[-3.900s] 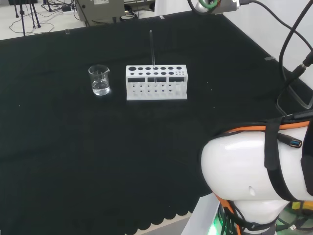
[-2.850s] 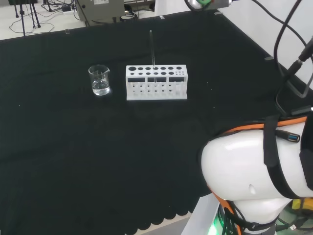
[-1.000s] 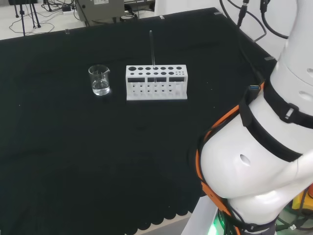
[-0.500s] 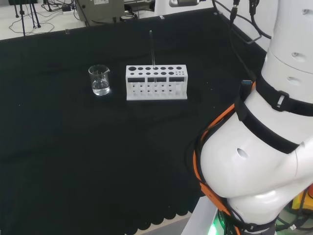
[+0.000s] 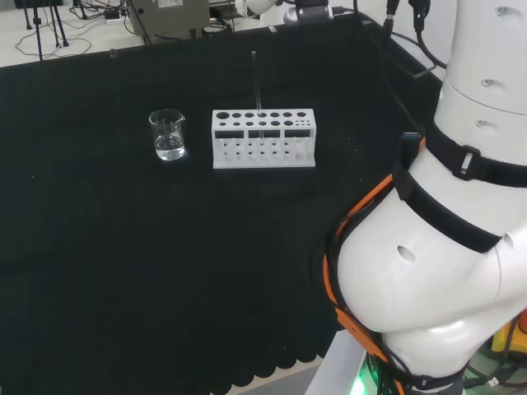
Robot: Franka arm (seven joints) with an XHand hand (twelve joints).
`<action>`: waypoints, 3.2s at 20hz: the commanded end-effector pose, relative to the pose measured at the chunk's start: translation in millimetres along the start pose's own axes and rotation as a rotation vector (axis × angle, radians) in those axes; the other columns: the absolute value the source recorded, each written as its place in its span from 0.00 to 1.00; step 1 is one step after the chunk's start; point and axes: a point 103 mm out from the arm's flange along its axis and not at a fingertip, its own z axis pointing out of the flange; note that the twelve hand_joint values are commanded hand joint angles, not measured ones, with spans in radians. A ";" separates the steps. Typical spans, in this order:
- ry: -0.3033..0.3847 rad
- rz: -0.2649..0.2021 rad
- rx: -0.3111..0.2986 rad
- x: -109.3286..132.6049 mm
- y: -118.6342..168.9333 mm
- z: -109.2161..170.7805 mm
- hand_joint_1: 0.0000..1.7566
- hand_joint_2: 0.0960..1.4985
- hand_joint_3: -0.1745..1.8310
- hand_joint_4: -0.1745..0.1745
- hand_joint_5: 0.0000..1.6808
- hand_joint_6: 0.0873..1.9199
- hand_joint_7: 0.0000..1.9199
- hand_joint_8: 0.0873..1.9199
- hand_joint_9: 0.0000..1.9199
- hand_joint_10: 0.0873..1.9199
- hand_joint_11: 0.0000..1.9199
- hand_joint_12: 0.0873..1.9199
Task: Take the glass rod from the white test tube rack.
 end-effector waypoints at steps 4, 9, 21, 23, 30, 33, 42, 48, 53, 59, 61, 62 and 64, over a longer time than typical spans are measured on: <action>0.023 -0.011 0.036 0.5 3.1 28.9 0.36 0.58 0.34 0.00 0.26 0.03 0.37 0.48 0.48 0.46 0.18 0.72; 0.029 0.000 0.045 1.1 -6.3 35.2 0.37 0.59 0.34 0.00 0.21 0.22 0.39 0.48 0.50 0.46 0.19 0.71; -0.014 -0.019 0.118 8.0 -8.9 66.5 0.37 0.58 0.35 0.00 0.21 0.43 0.45 0.49 0.55 0.46 0.20 0.71; -0.014 -0.021 0.119 7.5 -7.1 70.1 0.36 0.58 0.35 0.00 0.21 0.43 0.45 0.49 0.55 0.46 0.20 0.71; 0.038 -0.024 0.106 -3.7 -3.4 80.2 0.39 0.56 0.35 0.00 0.20 0.45 0.46 0.49 0.56 0.45 0.23 0.70; 0.013 -0.032 0.125 -3.7 -0.6 86.0 0.40 0.56 0.36 0.00 0.21 0.45 0.47 0.49 0.59 0.46 0.26 0.69; 0.012 -0.044 0.137 -3.2 9.0 97.2 0.44 0.54 0.37 0.00 0.24 0.46 0.49 0.49 0.63 0.49 0.28 0.69; -0.013 -0.051 0.136 0.6 11.9 99.3 0.49 0.52 0.38 0.00 0.30 0.48 0.53 0.48 0.67 0.48 0.31 0.67; -0.036 -0.062 0.112 8.8 14.8 102.3 0.55 0.49 0.42 0.00 0.39 0.49 0.57 0.46 0.73 0.44 0.33 0.66; -0.043 -0.081 0.126 17.5 14.8 107.7 0.58 0.46 0.45 0.00 0.43 0.49 0.61 0.46 0.77 0.42 0.35 0.65; -0.042 -0.087 0.126 19.8 14.8 108.0 0.58 0.46 0.45 0.00 0.43 0.49 0.62 0.46 0.77 0.42 0.36 0.65; -0.048 -0.089 0.120 20.7 14.8 107.4 0.58 0.46 0.46 0.00 0.43 0.49 0.62 0.46 0.77 0.42 0.36 0.65; -0.071 -0.084 0.090 22.1 14.7 104.7 0.59 0.46 0.46 0.00 0.46 0.48 0.63 0.45 0.78 0.41 0.37 0.64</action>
